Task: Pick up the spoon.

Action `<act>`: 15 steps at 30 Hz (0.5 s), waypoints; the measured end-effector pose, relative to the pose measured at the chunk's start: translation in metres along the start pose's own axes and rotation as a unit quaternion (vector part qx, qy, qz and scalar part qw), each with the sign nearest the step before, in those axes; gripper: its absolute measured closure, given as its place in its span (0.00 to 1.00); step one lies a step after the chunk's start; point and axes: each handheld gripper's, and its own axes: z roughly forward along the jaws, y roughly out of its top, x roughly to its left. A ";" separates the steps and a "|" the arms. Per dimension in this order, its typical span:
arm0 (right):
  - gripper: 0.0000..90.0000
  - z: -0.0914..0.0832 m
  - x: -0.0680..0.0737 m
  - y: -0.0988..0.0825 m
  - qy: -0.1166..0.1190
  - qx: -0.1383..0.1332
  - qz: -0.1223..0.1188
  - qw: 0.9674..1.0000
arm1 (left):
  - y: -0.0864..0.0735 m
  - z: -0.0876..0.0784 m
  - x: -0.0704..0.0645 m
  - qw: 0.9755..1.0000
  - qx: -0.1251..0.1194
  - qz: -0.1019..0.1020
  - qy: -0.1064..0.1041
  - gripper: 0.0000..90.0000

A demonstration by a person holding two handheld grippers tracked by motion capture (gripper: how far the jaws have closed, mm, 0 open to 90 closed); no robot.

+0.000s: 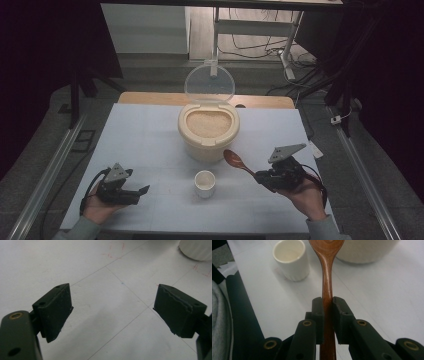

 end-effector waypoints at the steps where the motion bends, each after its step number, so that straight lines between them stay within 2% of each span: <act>1: 0.89 0.005 0.002 0.007 0.005 0.000 -0.010 1.000 | 0.000 0.000 0.000 1.000 0.000 0.000 0.000 0.16; 9: 0.89 0.020 0.006 0.025 0.021 0.004 -0.033 0.999 | 0.001 0.000 0.000 1.000 -0.001 -0.002 -0.001 0.17; 10: 0.89 0.025 0.007 0.031 0.026 0.006 -0.045 0.999 | 0.001 0.000 0.000 1.000 -0.001 -0.002 -0.002 0.17; 12: 0.89 0.027 0.008 0.034 0.028 0.006 -0.048 0.998 | 0.001 0.000 0.000 1.000 -0.001 -0.001 -0.002 0.17; 13: 0.89 0.031 0.010 0.040 0.033 0.009 -0.060 0.998 | 0.001 0.000 0.000 1.000 -0.001 -0.001 -0.002 0.17; 15: 0.89 0.036 0.012 0.046 0.036 0.013 -0.068 0.997 | 0.001 0.001 0.000 1.000 0.000 -0.001 -0.003 0.17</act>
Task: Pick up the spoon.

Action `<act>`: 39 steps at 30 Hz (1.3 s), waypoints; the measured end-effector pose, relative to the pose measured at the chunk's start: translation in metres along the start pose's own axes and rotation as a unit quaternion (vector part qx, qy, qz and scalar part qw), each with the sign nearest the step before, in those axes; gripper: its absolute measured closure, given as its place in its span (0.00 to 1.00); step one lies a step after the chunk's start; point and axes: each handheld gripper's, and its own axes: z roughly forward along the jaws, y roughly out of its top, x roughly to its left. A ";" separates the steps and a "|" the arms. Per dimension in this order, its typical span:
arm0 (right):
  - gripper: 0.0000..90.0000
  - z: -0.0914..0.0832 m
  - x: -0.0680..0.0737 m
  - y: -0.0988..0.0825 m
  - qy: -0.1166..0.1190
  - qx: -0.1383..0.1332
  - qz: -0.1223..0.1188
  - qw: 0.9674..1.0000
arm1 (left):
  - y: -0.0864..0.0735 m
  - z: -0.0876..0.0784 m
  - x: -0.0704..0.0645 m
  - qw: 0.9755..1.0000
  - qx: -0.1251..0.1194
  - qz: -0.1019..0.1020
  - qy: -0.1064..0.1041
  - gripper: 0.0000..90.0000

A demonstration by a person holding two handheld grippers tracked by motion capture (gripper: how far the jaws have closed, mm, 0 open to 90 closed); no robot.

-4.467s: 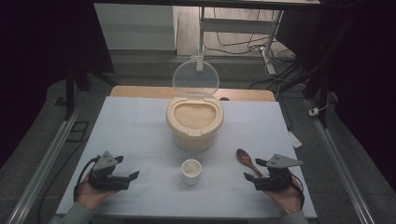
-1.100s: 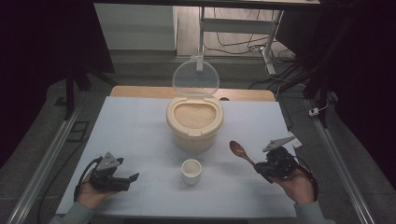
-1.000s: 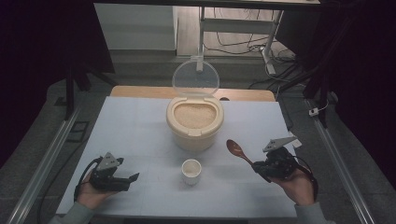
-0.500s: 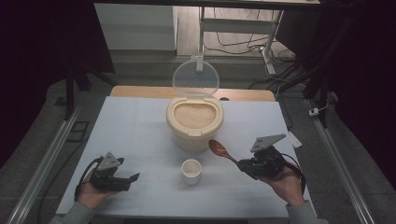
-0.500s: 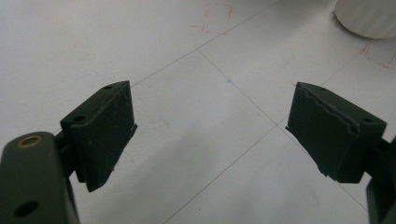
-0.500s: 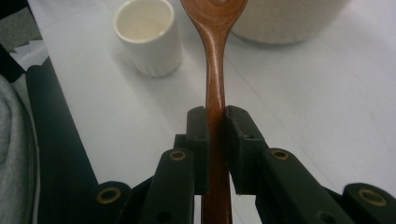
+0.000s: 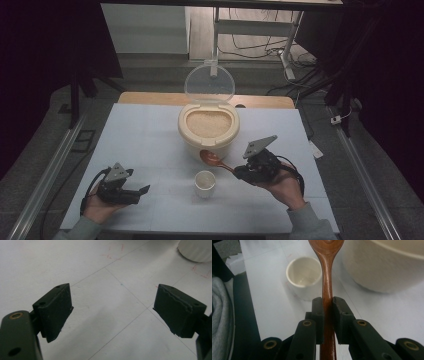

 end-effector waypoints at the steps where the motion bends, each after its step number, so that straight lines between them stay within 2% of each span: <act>1: 0.89 0.003 0.001 0.003 0.003 0.000 -0.003 1.000 | 0.000 0.000 0.000 1.000 0.000 0.000 0.000 0.17; 7: 0.89 0.018 0.006 0.018 0.016 0.005 -0.024 1.000 | 0.000 0.000 0.000 1.000 -0.001 0.000 -0.001 0.17; 12: 0.89 0.027 0.010 0.024 0.021 0.012 -0.033 0.999 | 0.001 0.000 0.000 1.000 -0.001 0.002 -0.002 0.17; 25: 0.89 0.032 0.014 0.028 0.025 0.011 -0.044 0.999 | 0.009 -0.005 -0.005 1.000 -0.013 0.009 -0.013 0.18; 29: 0.89 0.034 0.015 0.028 0.025 0.014 -0.046 0.999 | 0.022 -0.012 -0.013 0.999 -0.025 0.026 -0.027 0.18; 31: 0.89 0.034 0.016 0.028 0.023 0.015 -0.048 0.998 | 0.030 -0.017 -0.019 0.998 -0.033 0.040 -0.034 0.18; 39: 0.89 0.038 0.018 0.030 0.031 0.016 -0.059 0.998 | 0.069 -0.033 -0.042 0.992 -0.053 0.097 -0.054 0.20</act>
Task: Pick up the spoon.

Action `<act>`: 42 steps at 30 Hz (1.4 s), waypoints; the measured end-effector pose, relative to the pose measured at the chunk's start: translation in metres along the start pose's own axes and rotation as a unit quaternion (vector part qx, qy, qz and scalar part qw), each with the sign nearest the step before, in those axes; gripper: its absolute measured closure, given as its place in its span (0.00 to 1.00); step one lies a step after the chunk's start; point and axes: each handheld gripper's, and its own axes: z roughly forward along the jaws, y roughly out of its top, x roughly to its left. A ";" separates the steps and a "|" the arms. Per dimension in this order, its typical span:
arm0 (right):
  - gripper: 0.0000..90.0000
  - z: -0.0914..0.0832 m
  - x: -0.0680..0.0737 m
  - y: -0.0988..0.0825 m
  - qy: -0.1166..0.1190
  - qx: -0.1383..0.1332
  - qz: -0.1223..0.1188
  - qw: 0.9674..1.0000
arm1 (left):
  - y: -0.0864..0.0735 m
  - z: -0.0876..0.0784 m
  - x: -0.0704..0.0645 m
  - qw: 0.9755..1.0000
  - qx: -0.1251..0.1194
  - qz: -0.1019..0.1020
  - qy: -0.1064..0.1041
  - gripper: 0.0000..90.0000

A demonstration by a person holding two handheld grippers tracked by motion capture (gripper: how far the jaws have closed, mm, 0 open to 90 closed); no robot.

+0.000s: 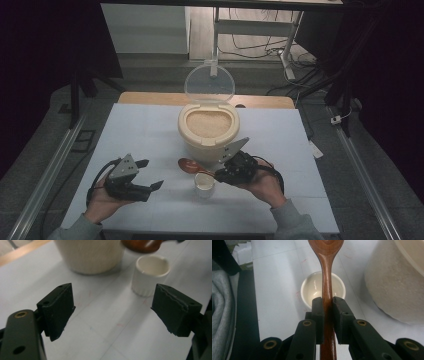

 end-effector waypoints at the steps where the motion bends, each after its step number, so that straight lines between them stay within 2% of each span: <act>1: 0.89 0.001 0.001 0.001 0.002 0.000 -0.003 1.000 | 0.005 0.000 -0.002 1.000 0.000 0.006 -0.002 0.21; 6: 0.89 0.005 0.004 0.003 0.005 0.006 -0.016 1.000 | 0.026 0.008 -0.008 0.999 0.017 0.034 -0.015 0.22; 10: 0.89 0.008 0.009 0.007 0.007 0.011 -0.024 1.000 | 0.040 0.019 -0.014 0.997 0.033 0.054 -0.032 0.25; 15: 0.89 0.010 0.010 0.008 0.009 0.013 -0.033 0.999 | 0.056 0.032 -0.022 0.994 0.053 0.082 -0.058 0.29; 23: 0.89 0.017 0.014 0.010 0.014 0.016 -0.049 0.999 | 0.068 0.055 -0.030 0.985 0.094 0.114 -0.092 0.36; 30: 0.89 0.021 0.020 0.012 0.016 0.019 -0.067 0.997 | 0.071 0.067 -0.033 0.978 0.117 0.130 -0.115 0.44; 31: 0.89 0.021 0.020 0.013 0.016 0.021 -0.070 0.997 | 0.071 0.070 -0.034 0.975 0.127 0.135 -0.123 0.46; 32: 0.89 0.022 0.021 0.013 0.014 0.024 -0.076 0.997 | 0.071 0.070 -0.034 0.975 0.127 0.135 -0.123 0.47; 35: 0.89 0.022 0.023 0.014 0.015 0.024 -0.084 0.996 | 0.070 0.074 -0.035 0.971 0.139 0.141 -0.135 0.51; 36: 0.89 0.022 0.024 0.014 0.015 0.026 -0.090 0.995 | 0.069 0.077 -0.036 0.969 0.147 0.142 -0.143 0.52; 37: 0.89 0.022 0.025 0.014 0.015 0.027 -0.088 0.996 | 0.069 0.077 -0.036 0.969 0.147 0.142 -0.143 0.53; 42: 0.89 0.023 0.028 0.015 0.016 0.025 -0.107 0.994 | 0.069 0.083 -0.039 0.962 0.166 0.153 -0.157 0.58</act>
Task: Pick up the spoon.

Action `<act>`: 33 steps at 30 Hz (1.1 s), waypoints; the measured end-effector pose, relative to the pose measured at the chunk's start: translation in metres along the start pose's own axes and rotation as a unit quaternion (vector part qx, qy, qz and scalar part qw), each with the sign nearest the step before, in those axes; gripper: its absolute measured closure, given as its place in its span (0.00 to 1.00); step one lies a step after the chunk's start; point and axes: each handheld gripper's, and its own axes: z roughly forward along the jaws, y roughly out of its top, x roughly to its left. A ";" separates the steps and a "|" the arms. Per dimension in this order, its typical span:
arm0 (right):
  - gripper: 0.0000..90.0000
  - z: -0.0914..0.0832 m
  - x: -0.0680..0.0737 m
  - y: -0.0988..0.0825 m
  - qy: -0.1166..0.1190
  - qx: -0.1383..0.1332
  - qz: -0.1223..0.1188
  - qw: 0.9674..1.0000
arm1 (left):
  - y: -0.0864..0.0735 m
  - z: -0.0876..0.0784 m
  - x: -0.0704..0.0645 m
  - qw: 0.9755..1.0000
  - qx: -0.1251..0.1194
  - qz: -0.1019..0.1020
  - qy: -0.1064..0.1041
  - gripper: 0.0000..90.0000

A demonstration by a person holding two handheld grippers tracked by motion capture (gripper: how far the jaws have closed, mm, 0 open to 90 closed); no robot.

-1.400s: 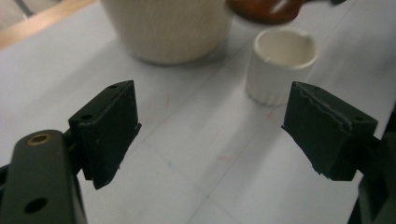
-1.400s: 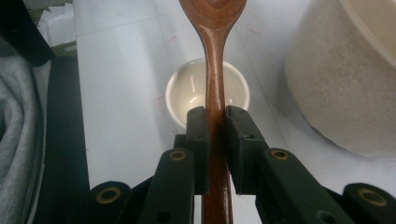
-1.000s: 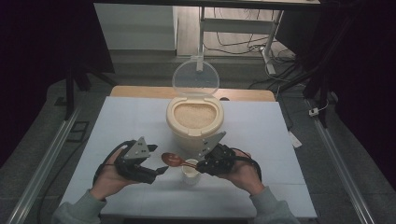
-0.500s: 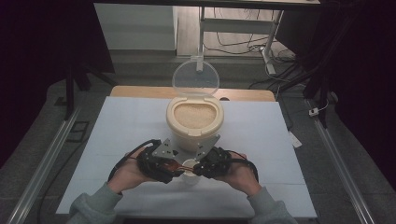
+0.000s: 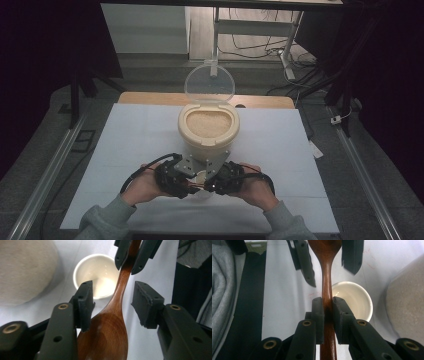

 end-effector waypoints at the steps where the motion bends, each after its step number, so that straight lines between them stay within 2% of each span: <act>1: 0.89 -0.001 0.002 0.001 -0.001 0.000 -0.008 1.000 | 0.000 0.001 0.000 1.000 0.003 0.001 -0.002 0.61; 5: 0.89 -0.001 0.004 0.002 -0.001 -0.002 -0.021 1.000 | 0.000 0.006 -0.001 1.000 0.020 0.010 -0.004 0.67; 8: 0.88 -0.002 0.007 0.003 -0.006 0.001 -0.038 0.999 | 0.000 0.009 -0.002 1.000 0.020 0.011 -0.011 0.77; 10: 0.88 -0.001 0.008 0.002 -0.003 -0.003 -0.038 0.999 | 0.000 0.010 -0.003 0.999 0.024 0.015 -0.018 0.78; 13: 0.88 0.000 0.010 0.003 0.002 0.005 -0.052 0.999 | 0.000 0.013 -0.005 0.999 0.033 0.019 -0.026 0.81; 15: 0.88 0.000 0.010 0.003 0.003 0.006 -0.053 0.999 | -0.001 0.014 -0.005 0.999 0.034 0.019 -0.030 0.82; 18: 0.87 -0.001 0.009 0.002 0.002 -0.001 -0.048 0.999 | -0.001 0.014 -0.005 0.999 0.029 0.020 -0.030 0.84; 19: 0.86 -0.002 0.007 0.001 0.002 -0.017 -0.041 0.999 | -0.001 0.014 -0.006 0.999 0.027 0.020 -0.028 0.84; 20: 0.84 -0.004 0.005 0.000 -0.002 -0.019 -0.037 0.999 | -0.001 0.014 -0.006 0.999 0.023 0.018 -0.024 0.85; 21: 0.79 -0.006 0.004 -0.002 -0.007 -0.038 -0.019 0.999 | -0.001 0.013 -0.005 0.999 0.026 0.024 -0.020 0.85; 23: 0.72 -0.012 0.000 -0.006 -0.014 -0.058 0.003 0.998 | -0.001 0.011 -0.004 0.999 0.022 0.024 -0.013 0.85; 25: 0.65 -0.018 -0.002 -0.009 -0.034 -0.084 0.027 0.996 | -0.002 0.009 -0.003 1.000 0.013 0.019 0.000 0.85; 27: 0.59 -0.025 -0.004 -0.014 -0.051 -0.115 0.054 0.991 | -0.002 0.008 -0.003 1.000 0.005 0.014 0.010 0.85; 29: 0.53 -0.032 -0.005 -0.018 -0.073 -0.147 0.083 0.983 | -0.003 0.006 -0.001 1.000 -0.002 0.009 0.018 0.85; 32: 0.47 -0.043 -0.004 -0.027 -0.114 -0.180 0.128 0.969 | -0.004 0.005 0.000 1.000 -0.010 0.004 0.027 0.85; 33: 0.47 -0.043 -0.004 -0.027 -0.114 -0.180 0.128 0.969 | -0.005 0.004 0.000 0.999 -0.013 0.001 0.031 0.85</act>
